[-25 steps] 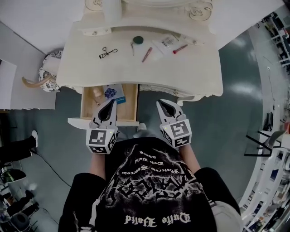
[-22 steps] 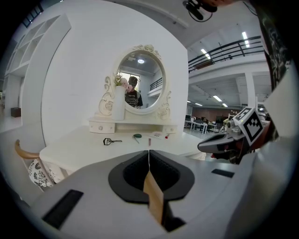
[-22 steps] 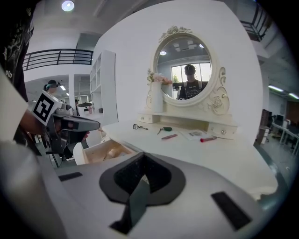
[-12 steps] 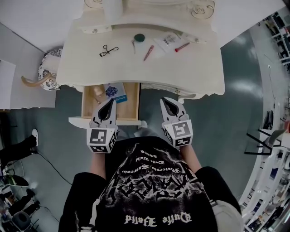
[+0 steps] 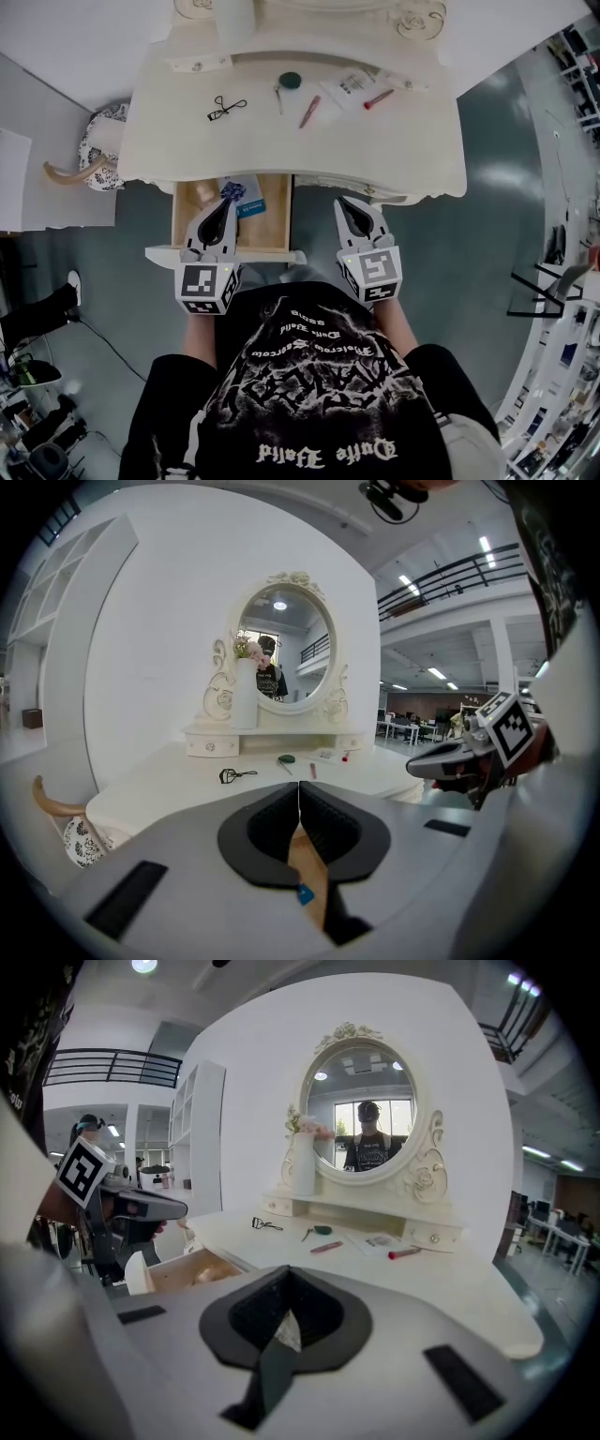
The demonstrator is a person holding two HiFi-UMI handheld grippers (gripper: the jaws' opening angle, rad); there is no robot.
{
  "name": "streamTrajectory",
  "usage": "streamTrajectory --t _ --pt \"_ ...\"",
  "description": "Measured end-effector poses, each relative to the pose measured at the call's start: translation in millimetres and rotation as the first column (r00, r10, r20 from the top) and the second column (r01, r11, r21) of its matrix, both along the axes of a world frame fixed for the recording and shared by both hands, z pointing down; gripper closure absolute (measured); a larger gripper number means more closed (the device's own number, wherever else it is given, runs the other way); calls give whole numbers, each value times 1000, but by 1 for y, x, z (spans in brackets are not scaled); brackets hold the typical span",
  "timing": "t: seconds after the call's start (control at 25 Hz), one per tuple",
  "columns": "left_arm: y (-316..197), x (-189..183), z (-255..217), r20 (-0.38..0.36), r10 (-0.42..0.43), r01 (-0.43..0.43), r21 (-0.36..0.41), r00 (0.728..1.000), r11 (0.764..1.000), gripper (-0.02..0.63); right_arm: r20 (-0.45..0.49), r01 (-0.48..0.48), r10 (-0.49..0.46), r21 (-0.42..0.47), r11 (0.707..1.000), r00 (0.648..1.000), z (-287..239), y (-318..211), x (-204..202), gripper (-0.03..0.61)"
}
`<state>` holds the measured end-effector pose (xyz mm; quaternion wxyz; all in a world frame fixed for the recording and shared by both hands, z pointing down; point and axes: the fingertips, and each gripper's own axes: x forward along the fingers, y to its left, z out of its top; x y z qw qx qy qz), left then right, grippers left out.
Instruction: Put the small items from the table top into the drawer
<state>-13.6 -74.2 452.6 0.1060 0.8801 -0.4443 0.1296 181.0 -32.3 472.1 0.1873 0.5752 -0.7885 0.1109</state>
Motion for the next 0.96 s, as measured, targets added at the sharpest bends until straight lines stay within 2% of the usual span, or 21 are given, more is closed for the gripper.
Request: streamTrajectory --t 0.96 --pt "-11 -17 -3 -12 5 -5 19 1000 1000 597 -56 -51 51 -9 999 997 3 5 1 569"
